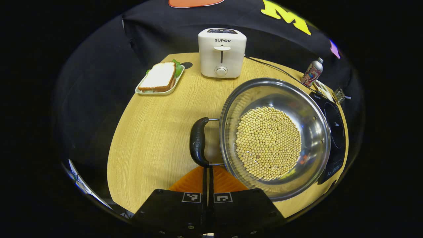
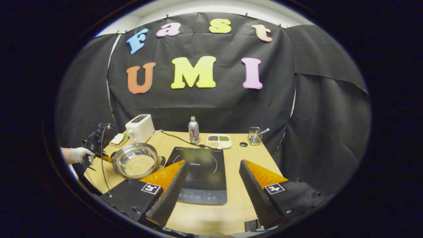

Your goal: First push the handle of the pot to place it horizontally, then grasp the pot with both hands and set it on the induction cooktop.

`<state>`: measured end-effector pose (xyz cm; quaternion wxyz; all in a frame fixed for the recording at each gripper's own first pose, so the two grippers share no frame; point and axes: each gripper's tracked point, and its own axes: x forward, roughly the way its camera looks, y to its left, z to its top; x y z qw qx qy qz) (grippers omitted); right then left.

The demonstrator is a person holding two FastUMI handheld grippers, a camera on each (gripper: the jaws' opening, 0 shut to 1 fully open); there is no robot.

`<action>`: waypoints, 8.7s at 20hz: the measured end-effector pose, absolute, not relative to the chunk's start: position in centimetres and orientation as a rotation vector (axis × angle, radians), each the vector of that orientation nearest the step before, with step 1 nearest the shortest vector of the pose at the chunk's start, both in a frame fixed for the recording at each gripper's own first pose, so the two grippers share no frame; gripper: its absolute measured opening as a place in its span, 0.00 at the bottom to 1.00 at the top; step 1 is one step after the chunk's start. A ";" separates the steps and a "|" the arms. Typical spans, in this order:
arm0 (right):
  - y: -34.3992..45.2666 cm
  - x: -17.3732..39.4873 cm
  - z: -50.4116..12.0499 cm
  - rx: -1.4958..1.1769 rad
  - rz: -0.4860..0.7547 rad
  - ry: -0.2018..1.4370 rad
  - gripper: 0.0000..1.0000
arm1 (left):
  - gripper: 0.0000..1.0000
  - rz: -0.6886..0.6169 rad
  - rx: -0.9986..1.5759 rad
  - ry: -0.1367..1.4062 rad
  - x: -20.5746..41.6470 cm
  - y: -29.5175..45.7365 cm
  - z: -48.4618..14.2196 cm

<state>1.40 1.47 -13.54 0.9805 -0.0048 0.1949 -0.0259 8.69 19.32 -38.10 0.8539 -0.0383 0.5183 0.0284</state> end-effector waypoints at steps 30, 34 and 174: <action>11.0 7.6 -18.0 0.048 0.175 0.510 0.99 | 0.85 0.095 -0.053 0.828 9.9 23.1 -31.5; 14.8 10.8 -20.8 0.083 0.251 0.584 0.99 | 0.98 0.069 0.019 0.801 11.2 22.3 -29.9; -6.1 18.5 -26.0 0.057 0.079 0.803 0.78 | 0.98 -0.133 0.015 0.854 14.3 26.2 -27.6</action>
